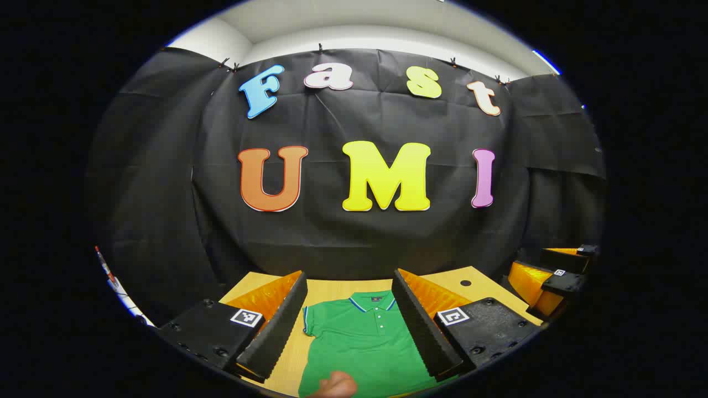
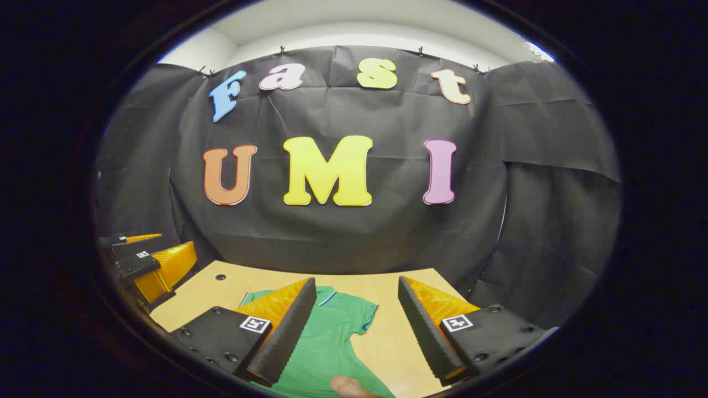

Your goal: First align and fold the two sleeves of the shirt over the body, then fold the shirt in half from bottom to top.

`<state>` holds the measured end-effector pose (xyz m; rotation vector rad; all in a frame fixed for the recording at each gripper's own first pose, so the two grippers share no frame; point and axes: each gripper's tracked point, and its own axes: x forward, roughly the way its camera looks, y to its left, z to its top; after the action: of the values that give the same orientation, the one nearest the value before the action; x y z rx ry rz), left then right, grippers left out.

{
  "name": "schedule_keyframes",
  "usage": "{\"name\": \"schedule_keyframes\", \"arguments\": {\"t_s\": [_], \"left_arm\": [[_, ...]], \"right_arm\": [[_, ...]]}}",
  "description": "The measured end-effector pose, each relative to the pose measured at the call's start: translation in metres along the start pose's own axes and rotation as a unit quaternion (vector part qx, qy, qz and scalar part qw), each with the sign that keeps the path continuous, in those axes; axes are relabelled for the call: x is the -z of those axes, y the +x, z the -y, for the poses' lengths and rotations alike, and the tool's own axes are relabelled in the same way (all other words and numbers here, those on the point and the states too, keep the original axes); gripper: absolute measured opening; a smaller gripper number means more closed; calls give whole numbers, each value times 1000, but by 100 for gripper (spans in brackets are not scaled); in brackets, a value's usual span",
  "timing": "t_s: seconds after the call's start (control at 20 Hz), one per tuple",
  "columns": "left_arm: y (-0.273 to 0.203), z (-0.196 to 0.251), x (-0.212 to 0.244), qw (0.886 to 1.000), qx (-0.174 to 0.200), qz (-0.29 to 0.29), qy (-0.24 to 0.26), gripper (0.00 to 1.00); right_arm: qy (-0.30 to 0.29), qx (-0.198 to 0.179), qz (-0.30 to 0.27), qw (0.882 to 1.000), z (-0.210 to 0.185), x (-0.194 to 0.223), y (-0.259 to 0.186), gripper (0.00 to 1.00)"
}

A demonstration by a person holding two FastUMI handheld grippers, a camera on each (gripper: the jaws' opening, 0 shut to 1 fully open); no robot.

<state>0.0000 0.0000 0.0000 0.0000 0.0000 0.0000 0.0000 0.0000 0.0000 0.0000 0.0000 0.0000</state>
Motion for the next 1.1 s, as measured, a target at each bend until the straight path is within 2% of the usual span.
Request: {"name": "schedule_keyframes", "arguments": {"t_s": [0.15, 0.2, 0.6, 1.1], "left_arm": [[2, 2, -4, 1000, -3, 6, 3, 99], [4, 4, -4, 1000, -2, 7, 3, 99], [10, 12, 4, 1000, -11, -1, -14, 99], [17, 22, 14, 1000, -11, -20, -17, 99]], "right_arm": [[-3, -3, 7, 1000, 3, -8, 4, 96], [-6, -4, 9, 1000, 3, -9, 6, 94], [-22, -24, 8, 999, 0, -11, 17, 94], [-17, -26, -2, 1000, 12, -9, 30, 94]]}}
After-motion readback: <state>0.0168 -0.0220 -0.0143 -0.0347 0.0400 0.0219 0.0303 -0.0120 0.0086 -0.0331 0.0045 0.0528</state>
